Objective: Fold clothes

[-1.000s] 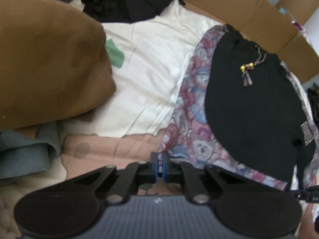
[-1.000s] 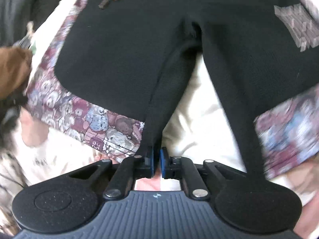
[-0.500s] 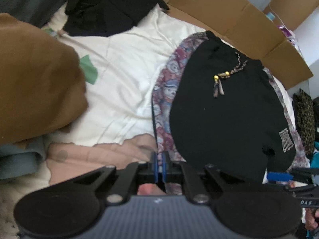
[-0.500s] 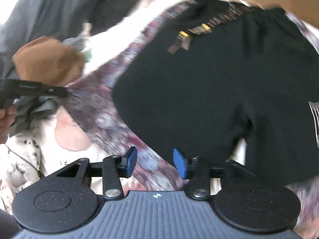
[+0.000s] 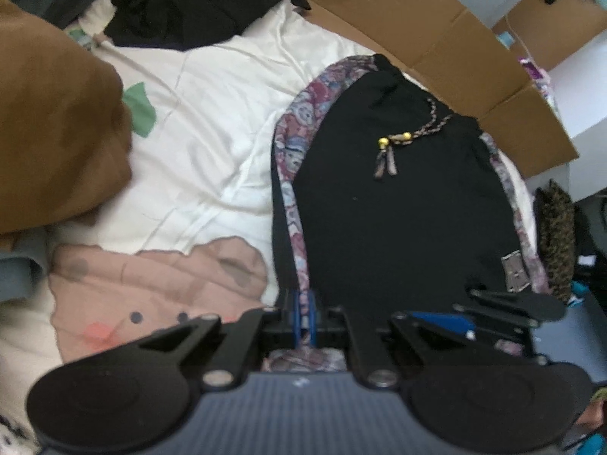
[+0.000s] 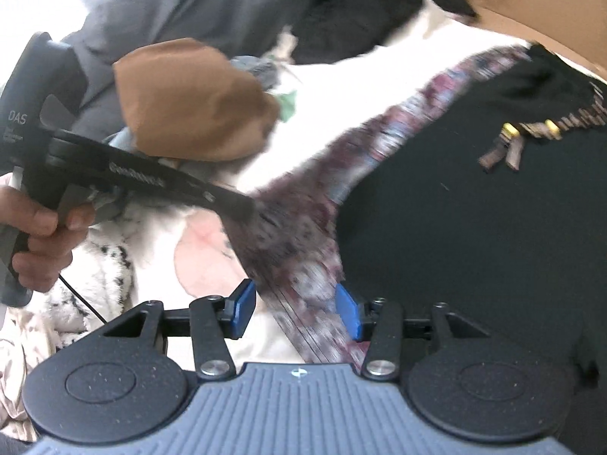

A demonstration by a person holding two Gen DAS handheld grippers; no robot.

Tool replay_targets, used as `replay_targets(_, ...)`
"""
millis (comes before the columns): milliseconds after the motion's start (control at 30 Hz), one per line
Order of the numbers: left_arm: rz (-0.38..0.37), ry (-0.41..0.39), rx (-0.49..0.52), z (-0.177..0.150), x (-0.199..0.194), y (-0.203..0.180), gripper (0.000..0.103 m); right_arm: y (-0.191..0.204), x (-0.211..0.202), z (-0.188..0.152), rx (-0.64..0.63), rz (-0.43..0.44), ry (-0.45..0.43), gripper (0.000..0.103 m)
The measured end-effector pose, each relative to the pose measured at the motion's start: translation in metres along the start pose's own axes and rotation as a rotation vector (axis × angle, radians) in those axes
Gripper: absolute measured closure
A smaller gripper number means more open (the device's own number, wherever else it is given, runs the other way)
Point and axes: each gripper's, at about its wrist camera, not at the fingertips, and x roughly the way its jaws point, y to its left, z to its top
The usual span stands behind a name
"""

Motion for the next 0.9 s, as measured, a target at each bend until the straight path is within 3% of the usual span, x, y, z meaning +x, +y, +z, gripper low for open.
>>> replay_targets(133, -0.068, -0.025, -0.017, 0.003, -0.006, -0.009, 0.098, 0.015, 0.005, 0.021, -0.038, 0.067, -0.032, 0.049)
replay_targets(200, -0.108, -0.031, -0.03, 0.007, -0.009, -0.013, 0.098, 0.024, 0.006, 0.029, -0.071, 0.082, -0.058, 0.043)
replay_targets(333, -0.178, -0.039, -0.082, 0.012, -0.01, -0.016, 0.098, 0.034, 0.012, 0.033, -0.113, 0.037, -0.084, 0.041)
replay_targets(567, -0.275, -0.032, -0.168, 0.016, -0.003, -0.015, 0.098, 0.035, 0.022, 0.03, -0.051, -0.071, -0.155, 0.043)
replay_targets(633, -0.276, -0.036, -0.161, 0.017, -0.003, -0.019, 0.098, 0.033, 0.027, 0.027, -0.039, -0.112, -0.152, 0.055)
replay_targets(700, -0.288, -0.034, -0.154, 0.018, -0.003, -0.024, 0.098, 0.03, 0.034, 0.026, -0.011, -0.143, -0.134, 0.081)
replay_targets(800, -0.303, -0.039, -0.137, 0.019, -0.005, -0.029, 0.097, 0.025, 0.035, 0.023, 0.016, -0.175, -0.136, 0.1)
replay_targets(900, -0.248, -0.079, -0.089, 0.02, -0.012, -0.035, 0.09, 0.017, 0.026, 0.019, 0.048, -0.197, -0.154, 0.101)
